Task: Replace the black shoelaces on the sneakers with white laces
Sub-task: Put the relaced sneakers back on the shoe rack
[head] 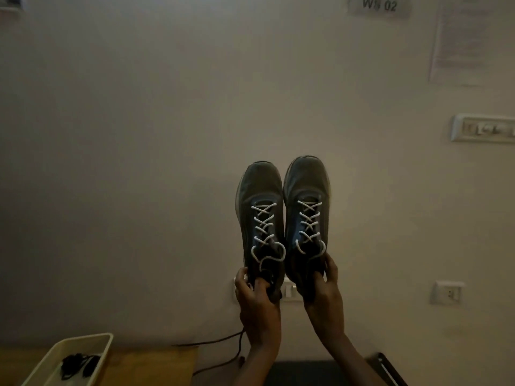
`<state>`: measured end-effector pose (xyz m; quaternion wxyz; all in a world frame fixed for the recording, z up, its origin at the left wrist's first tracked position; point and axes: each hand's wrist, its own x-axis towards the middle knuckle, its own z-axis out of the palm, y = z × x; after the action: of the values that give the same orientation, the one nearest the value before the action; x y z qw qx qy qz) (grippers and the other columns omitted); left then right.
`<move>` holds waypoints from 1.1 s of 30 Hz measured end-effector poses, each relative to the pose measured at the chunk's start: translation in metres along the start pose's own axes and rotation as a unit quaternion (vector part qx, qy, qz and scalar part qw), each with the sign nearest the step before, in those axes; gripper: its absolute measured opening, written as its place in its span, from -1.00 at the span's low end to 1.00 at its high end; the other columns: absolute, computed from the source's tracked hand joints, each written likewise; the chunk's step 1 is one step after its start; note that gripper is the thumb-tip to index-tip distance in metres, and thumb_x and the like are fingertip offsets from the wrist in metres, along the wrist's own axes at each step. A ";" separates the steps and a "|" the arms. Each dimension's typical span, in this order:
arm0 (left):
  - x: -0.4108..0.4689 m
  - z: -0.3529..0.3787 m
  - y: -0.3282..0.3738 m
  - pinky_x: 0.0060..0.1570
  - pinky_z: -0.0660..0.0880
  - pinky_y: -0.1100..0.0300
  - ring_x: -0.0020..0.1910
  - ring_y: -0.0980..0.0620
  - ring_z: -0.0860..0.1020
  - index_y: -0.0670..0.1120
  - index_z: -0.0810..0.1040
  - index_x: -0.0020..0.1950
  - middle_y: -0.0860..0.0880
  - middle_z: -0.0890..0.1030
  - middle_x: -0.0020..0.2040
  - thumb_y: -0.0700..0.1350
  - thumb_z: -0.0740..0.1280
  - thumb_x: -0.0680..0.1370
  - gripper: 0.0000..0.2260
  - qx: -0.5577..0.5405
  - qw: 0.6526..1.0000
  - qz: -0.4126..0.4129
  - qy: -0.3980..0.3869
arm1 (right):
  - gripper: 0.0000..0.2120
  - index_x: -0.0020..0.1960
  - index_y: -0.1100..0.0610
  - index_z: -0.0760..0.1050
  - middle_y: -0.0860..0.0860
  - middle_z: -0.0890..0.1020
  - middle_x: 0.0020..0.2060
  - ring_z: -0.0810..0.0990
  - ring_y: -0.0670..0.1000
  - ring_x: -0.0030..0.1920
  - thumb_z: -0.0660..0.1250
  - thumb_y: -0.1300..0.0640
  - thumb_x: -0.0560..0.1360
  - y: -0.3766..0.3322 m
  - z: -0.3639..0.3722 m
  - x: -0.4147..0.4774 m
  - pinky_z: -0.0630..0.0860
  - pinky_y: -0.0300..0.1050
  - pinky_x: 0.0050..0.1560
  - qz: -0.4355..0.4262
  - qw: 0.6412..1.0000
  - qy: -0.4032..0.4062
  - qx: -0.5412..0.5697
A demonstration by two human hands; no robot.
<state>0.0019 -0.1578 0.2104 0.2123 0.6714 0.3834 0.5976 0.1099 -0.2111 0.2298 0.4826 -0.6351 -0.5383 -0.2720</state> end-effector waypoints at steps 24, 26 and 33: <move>-0.171 0.068 -0.145 0.14 0.42 0.19 0.30 0.00 0.33 0.04 0.37 0.24 -0.02 0.11 0.44 0.00 0.31 0.55 -0.71 0.232 0.870 -0.201 -0.387 | -0.62 0.15 0.10 0.53 0.02 0.27 0.43 0.50 0.08 0.23 0.45 0.09 0.35 0.118 0.053 -0.239 0.41 -0.19 0.10 0.399 0.839 -0.365 -0.062; -0.172 0.072 -0.153 0.16 0.41 0.18 0.30 -0.02 0.34 0.03 0.34 0.28 -0.04 0.11 0.44 0.00 0.29 0.56 -0.68 0.236 0.859 -0.202 -0.407 | -0.76 -0.06 -0.03 0.52 0.03 0.33 0.38 0.53 0.08 0.19 0.48 0.09 0.31 0.122 0.058 -0.236 0.43 -0.18 0.09 0.403 0.826 -0.391 -0.060; -0.164 0.084 -0.177 0.16 0.43 0.18 0.25 -0.02 0.37 0.01 0.33 0.30 -0.06 0.14 0.40 0.01 0.30 0.56 -0.65 0.256 0.846 -0.207 -0.419 | -0.57 -0.30 -0.15 0.26 0.05 0.47 0.08 0.49 0.00 -0.04 0.48 0.21 0.24 0.151 0.081 -0.218 0.35 -0.29 -0.10 0.409 0.788 -0.454 -0.069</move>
<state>0.0377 -0.1600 -0.0427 0.2921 0.7936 0.5274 0.0823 0.1796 -0.2225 -0.0383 0.2033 -0.8778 -0.3652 0.2342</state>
